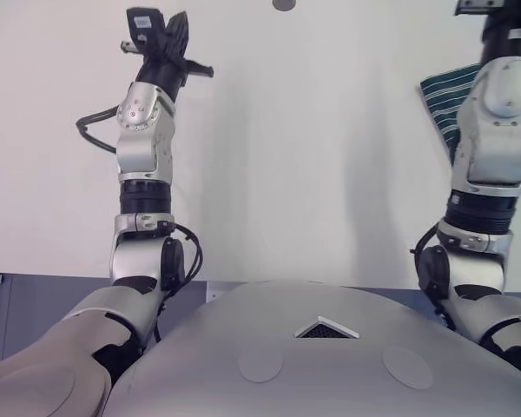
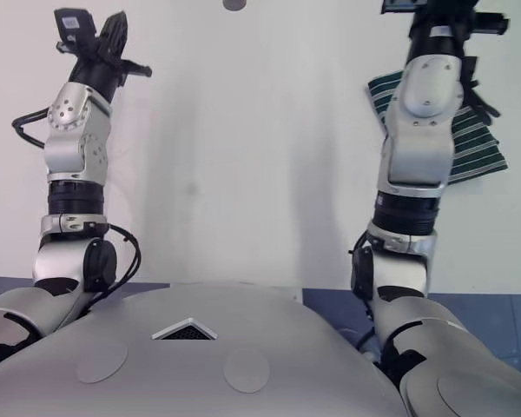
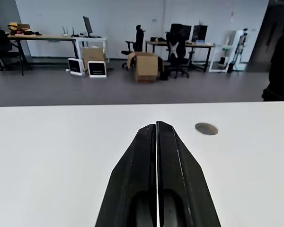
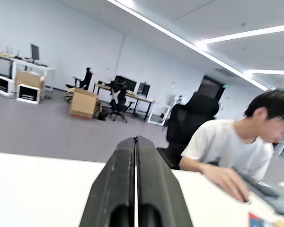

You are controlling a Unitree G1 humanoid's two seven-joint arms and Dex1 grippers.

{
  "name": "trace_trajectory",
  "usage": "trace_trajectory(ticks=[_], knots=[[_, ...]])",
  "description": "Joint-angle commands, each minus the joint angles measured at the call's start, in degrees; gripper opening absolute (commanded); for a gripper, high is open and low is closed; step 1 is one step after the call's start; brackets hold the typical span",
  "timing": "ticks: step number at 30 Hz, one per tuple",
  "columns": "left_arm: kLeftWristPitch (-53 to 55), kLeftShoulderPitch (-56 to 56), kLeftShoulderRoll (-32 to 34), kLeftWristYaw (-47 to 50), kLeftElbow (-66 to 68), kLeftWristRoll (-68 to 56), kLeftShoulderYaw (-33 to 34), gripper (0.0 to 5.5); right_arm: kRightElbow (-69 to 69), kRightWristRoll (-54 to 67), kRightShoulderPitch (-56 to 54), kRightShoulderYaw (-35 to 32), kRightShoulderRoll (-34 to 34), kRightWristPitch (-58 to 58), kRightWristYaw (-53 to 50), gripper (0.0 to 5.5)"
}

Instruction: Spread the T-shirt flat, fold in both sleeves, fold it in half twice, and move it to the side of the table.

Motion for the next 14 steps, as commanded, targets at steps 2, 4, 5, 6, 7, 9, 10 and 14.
trace_trajectory(ticks=[2,4,5,6,7,9,10,14], knots=[[2.9,-4.0,-2.9,1.7,2.2,-3.1,1.6,0.02,3.8,-2.3,-0.7,2.6,3.0,-4.3,-1.5,0.0],[3.2,-5.5,-4.0,2.3,4.3,-2.6,1.0,0.02,2.9,-3.1,0.1,2.3,3.2,-5.0,-2.0,0.0],[3.1,-5.5,-4.0,1.6,4.9,-2.6,0.7,0.02,2.9,-3.7,0.6,2.3,3.5,-5.2,-2.3,0.0],[3.2,-5.3,-3.7,1.0,5.3,-2.2,0.1,0.02,3.0,-3.7,1.1,2.0,4.2,-5.1,-2.8,0.0],[3.2,-5.1,-3.1,0.8,5.8,-1.8,0.0,0.02,3.0,-3.6,1.5,1.9,4.9,-5.0,-3.4,0.0],[2.8,-4.9,-2.4,0.1,6.6,-1.9,0.4,0.02,1.6,-3.9,2.7,2.0,5.8,-5.2,-4.0,0.0],[2.7,-5.2,-2.1,0.3,7.3,-1.6,0.4,0.02,1.0,-4.1,3.5,2.0,5.9,-5.1,-4.2,0.0],[2.0,-5.6,-1.7,0.2,8.1,-1.1,0.2,0.02,0.9,-4.5,4.8,2.2,6.4,-4.4,-3.2,0.0]])
